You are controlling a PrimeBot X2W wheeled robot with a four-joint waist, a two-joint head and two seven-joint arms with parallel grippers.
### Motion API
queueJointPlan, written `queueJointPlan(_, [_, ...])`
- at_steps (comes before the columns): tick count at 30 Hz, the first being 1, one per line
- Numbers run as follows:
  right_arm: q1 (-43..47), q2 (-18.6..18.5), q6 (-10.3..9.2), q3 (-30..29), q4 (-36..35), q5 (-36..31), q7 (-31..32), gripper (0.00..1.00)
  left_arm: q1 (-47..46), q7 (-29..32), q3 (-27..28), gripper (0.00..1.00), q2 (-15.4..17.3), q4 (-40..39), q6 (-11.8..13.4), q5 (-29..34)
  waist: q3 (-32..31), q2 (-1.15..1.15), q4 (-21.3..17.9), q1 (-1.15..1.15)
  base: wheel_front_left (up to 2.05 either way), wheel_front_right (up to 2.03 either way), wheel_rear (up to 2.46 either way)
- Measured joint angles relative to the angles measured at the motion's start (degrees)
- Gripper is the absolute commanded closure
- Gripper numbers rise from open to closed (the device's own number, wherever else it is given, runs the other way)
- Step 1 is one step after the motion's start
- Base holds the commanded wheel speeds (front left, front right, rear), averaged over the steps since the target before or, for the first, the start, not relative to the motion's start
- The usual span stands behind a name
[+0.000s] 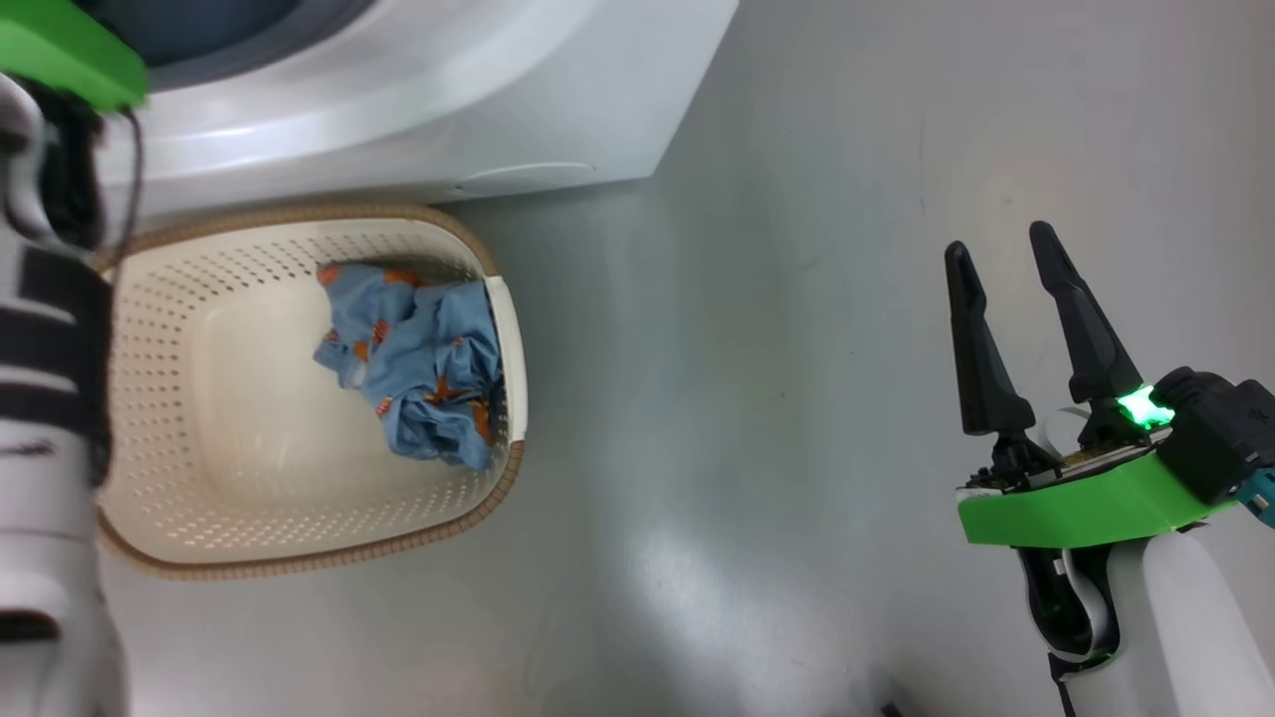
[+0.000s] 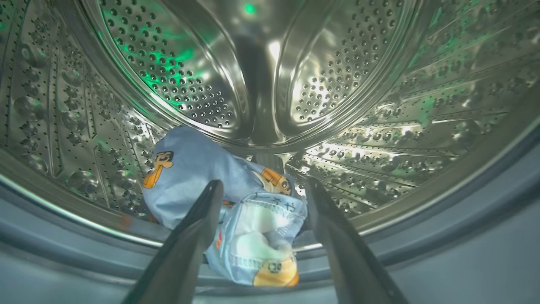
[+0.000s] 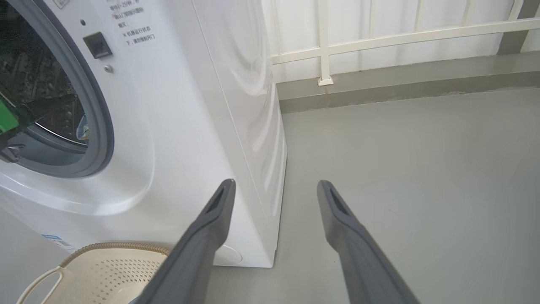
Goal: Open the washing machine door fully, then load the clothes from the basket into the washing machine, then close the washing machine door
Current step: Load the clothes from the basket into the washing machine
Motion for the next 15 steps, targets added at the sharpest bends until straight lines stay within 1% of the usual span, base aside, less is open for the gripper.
queueJointPlan(7, [2.9, -1.1, 0.0, -0.9, 1.0, 0.0, 0.0, 0.0, 11.4, 0.0, 2.9, 0.0, -3.3, -8.6, -0.5, 2.3, -3.4, 0.0, 1.3, 0.0, 0.0, 0.0, 0.0])
queueJointPlan(15, [7.4, -2.7, 0.0, -2.1, 1.9, 0.0, 0.0, 0.0, 24.8, 0.0, 4.9, 0.0, -6.2, -17.1, -0.7, 5.9, -8.8, 0.0, 3.1, 0.0, 0.0, 0.0, 0.0])
